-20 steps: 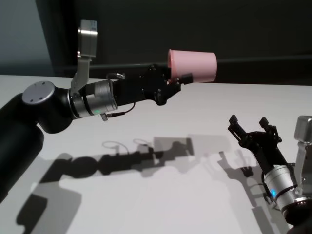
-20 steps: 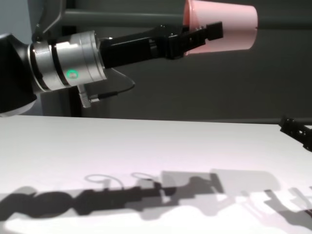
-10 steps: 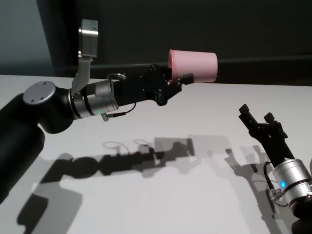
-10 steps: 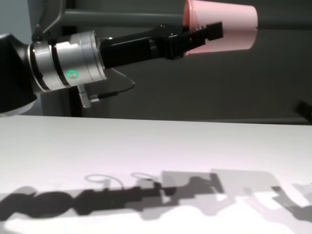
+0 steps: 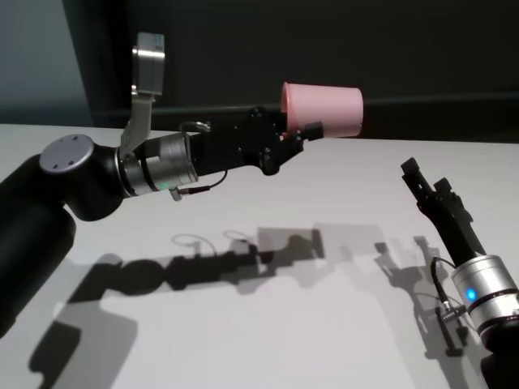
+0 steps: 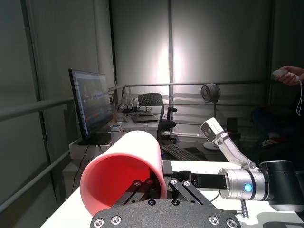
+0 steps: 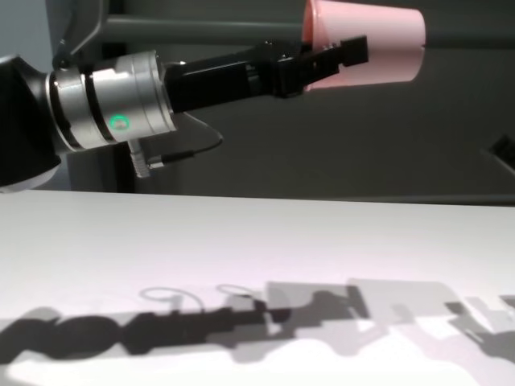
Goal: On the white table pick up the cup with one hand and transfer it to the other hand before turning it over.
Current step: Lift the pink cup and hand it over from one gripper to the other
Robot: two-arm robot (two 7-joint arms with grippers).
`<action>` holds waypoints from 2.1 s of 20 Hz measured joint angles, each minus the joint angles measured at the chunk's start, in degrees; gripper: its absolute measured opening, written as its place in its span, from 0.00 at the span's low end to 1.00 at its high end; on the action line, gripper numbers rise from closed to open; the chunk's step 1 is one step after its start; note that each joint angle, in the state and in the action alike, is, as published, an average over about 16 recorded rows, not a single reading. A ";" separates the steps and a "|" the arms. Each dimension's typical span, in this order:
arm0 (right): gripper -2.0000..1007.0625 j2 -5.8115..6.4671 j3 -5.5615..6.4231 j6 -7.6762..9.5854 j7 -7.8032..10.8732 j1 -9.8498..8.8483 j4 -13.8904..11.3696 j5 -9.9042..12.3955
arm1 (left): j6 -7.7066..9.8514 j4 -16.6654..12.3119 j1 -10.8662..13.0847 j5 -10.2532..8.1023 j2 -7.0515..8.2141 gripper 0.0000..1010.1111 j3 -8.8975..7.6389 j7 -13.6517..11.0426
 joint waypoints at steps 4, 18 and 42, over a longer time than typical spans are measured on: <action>1.00 -0.72 0.72 0.43 1.82 0.31 0.41 4.51 | 0.00 0.00 0.00 0.00 0.00 0.05 0.00 0.00; 1.00 -2.24 2.25 3.17 6.10 1.15 1.74 17.31 | 0.00 0.00 0.00 0.00 0.00 0.05 0.00 0.00; 1.00 -2.61 0.05 8.92 11.95 4.65 3.69 30.74 | 0.00 0.00 0.00 0.00 0.00 0.05 0.00 0.00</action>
